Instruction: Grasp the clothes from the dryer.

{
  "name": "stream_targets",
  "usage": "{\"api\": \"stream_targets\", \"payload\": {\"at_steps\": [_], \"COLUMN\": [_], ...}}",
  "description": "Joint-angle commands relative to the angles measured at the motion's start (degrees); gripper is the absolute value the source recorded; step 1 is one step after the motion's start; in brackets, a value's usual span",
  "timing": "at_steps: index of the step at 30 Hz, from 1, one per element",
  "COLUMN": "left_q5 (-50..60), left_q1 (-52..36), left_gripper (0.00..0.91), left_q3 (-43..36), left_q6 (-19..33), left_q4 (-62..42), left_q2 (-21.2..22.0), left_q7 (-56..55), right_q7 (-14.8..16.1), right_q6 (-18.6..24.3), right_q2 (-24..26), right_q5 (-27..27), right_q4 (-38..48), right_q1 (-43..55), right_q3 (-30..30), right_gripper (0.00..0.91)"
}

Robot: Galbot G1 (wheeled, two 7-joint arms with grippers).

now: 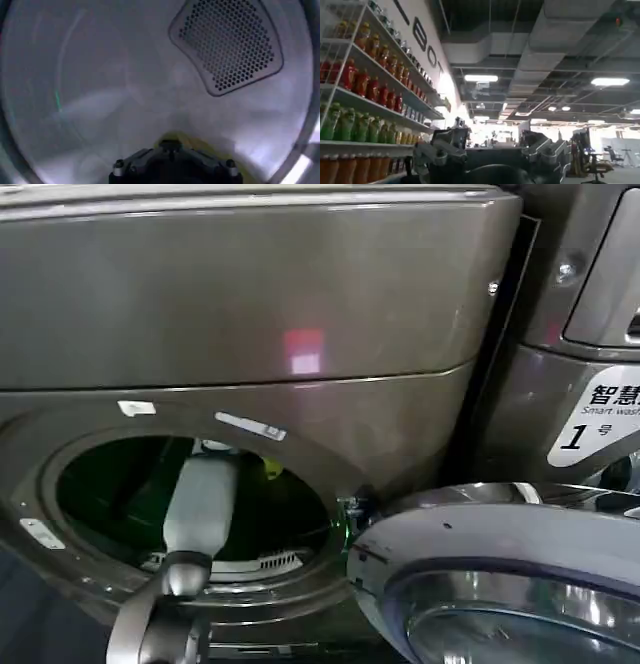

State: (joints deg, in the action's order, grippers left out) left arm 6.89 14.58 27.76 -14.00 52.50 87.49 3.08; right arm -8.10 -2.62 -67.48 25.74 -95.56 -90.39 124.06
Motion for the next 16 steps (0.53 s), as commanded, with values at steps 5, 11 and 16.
{"api": "stream_targets", "payload": {"at_steps": [5, 11, 16], "left_q5": [-3.1, -2.7, -2.6], "left_q1": [0.4, 0.4, 0.5], "left_gripper": [0.0, 0.0, 0.0], "left_q3": [-0.3, -0.4, -0.4], "left_q6": [-0.6, -0.4, -0.1], "left_q4": [0.6, 0.5, 0.5], "left_q2": [0.0, -0.3, -0.3], "left_q7": [-3.1, -2.8, -2.7], "right_q7": [-1.7, -2.3, -2.5], "right_q6": [-2.9, -3.6, -3.9], "right_q2": [-0.2, 0.0, -0.1], "right_q5": [1.2, 1.1, 1.0], "right_q4": [-1.3, -1.0, -1.3], "right_q1": [-0.1, -0.3, -0.4], "right_q3": [2.2, 2.5, 2.5], "right_gripper": [0.907, 0.907, 0.907]}}
